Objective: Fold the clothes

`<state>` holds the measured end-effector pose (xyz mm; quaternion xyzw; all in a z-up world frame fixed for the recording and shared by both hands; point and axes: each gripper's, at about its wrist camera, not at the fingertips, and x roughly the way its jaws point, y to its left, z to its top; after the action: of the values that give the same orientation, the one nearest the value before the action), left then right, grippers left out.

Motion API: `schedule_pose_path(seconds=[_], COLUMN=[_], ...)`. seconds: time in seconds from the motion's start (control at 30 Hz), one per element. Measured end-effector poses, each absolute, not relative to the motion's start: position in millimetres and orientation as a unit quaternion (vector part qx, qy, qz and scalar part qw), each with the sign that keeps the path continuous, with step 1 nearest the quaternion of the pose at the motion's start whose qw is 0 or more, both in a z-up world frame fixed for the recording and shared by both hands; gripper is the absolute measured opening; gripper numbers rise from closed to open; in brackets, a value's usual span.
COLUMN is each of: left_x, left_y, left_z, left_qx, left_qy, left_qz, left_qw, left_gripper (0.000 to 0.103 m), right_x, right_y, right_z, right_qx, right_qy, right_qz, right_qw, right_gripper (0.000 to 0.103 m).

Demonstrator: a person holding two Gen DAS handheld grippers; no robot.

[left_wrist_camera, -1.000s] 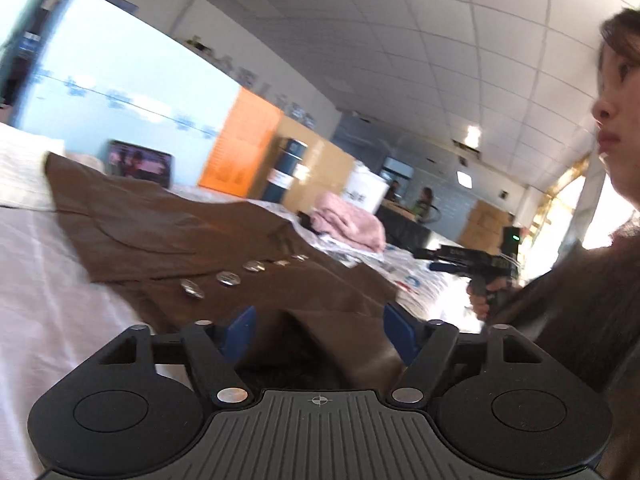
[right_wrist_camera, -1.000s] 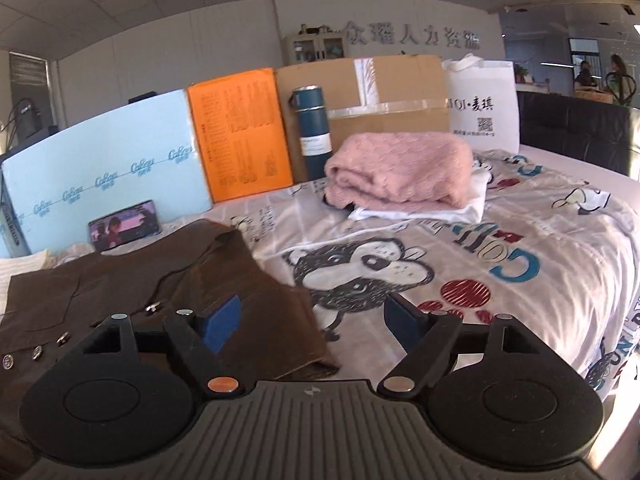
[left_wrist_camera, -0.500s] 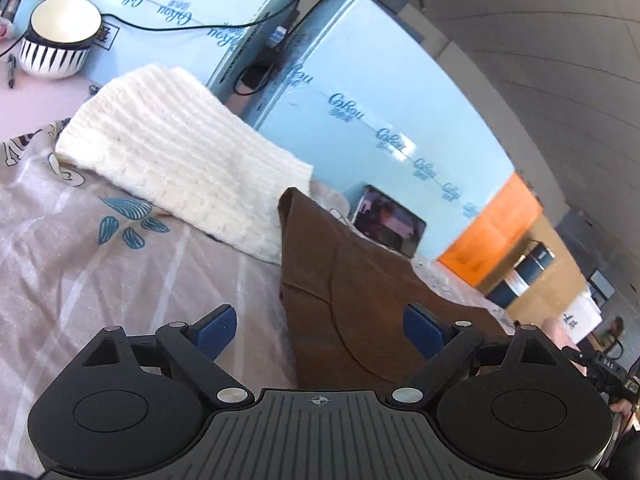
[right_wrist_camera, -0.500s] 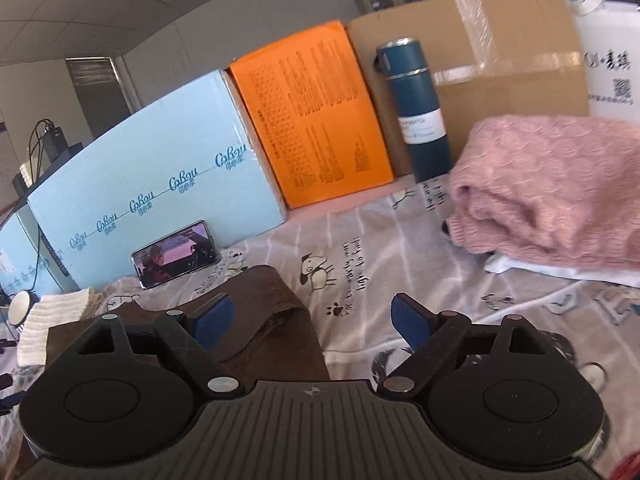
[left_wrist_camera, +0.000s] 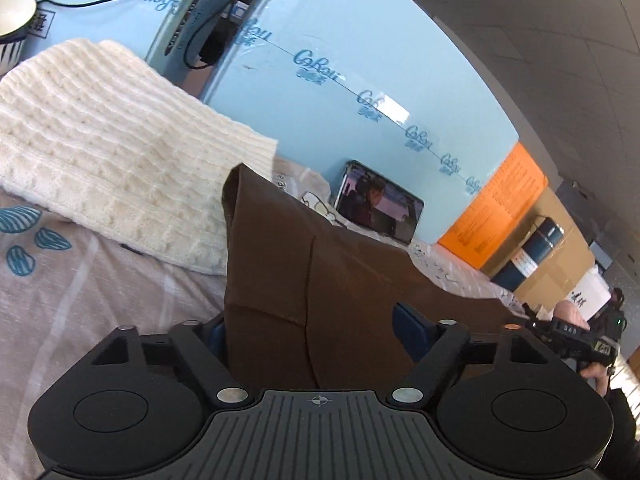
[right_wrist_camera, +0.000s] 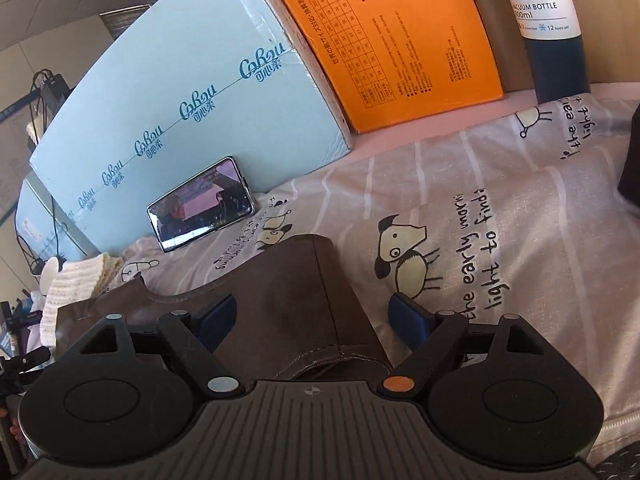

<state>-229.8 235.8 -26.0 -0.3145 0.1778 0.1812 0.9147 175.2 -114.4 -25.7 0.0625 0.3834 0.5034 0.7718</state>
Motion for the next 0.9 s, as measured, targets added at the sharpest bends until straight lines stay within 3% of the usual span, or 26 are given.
schedule_pose_path(seconds=[0.03, 0.07, 0.1, 0.2, 0.37, 0.73, 0.83, 0.87, 0.9], left_x=[-225.8, -223.0, -220.3, -215.4, -205.0, -145.2, -144.1, -148.2, -153.1], left_y=[231.6, 228.6, 225.7, 204.9, 179.7, 207.8, 217.8, 215.8, 214.1], left_z=[-25.8, -25.1, -24.3, -14.7, 6.1, 29.7, 15.8, 13.1, 11.8], left_qx=[-0.302, -0.296, -0.290, -0.236, -0.138, -0.087, -0.130, -0.122, -0.117], left_qy=[0.187, 0.193, 0.198, 0.199, 0.192, 0.223, 0.259, 0.260, 0.260], left_qz=[0.181, 0.176, 0.170, 0.170, 0.200, 0.213, 0.214, 0.221, 0.228], left_qw=[0.917, 0.919, 0.921, 0.936, 0.951, 0.947, 0.933, 0.932, 0.931], left_gripper=[0.056, 0.036, 0.021, 0.010, 0.008, 0.011, 0.019, 0.026, 0.042], right_x=[174.5, 173.8, 173.2, 165.8, 151.0, 153.7, 163.7, 167.1, 170.0], right_y=[-115.6, -116.7, -117.7, -117.8, -119.5, -114.1, -103.4, -99.8, -96.8], right_z=[-26.1, -26.6, -27.1, -25.9, -19.1, 5.6, -1.4, -3.7, -6.2], right_qx=[0.062, 0.061, 0.061, 0.041, 0.009, -0.022, -0.033, -0.037, -0.041], right_qy=[0.382, 0.381, 0.380, 0.363, 0.322, 0.268, 0.283, 0.288, 0.292], right_qz=[0.503, 0.503, 0.504, 0.510, 0.517, 0.475, 0.464, 0.460, 0.456], right_qw=[0.773, 0.773, 0.774, 0.779, 0.793, 0.838, 0.839, 0.839, 0.840], right_gripper=[0.066, 0.060, 0.046, 0.030, 0.023, 0.021, 0.024, 0.026, 0.033])
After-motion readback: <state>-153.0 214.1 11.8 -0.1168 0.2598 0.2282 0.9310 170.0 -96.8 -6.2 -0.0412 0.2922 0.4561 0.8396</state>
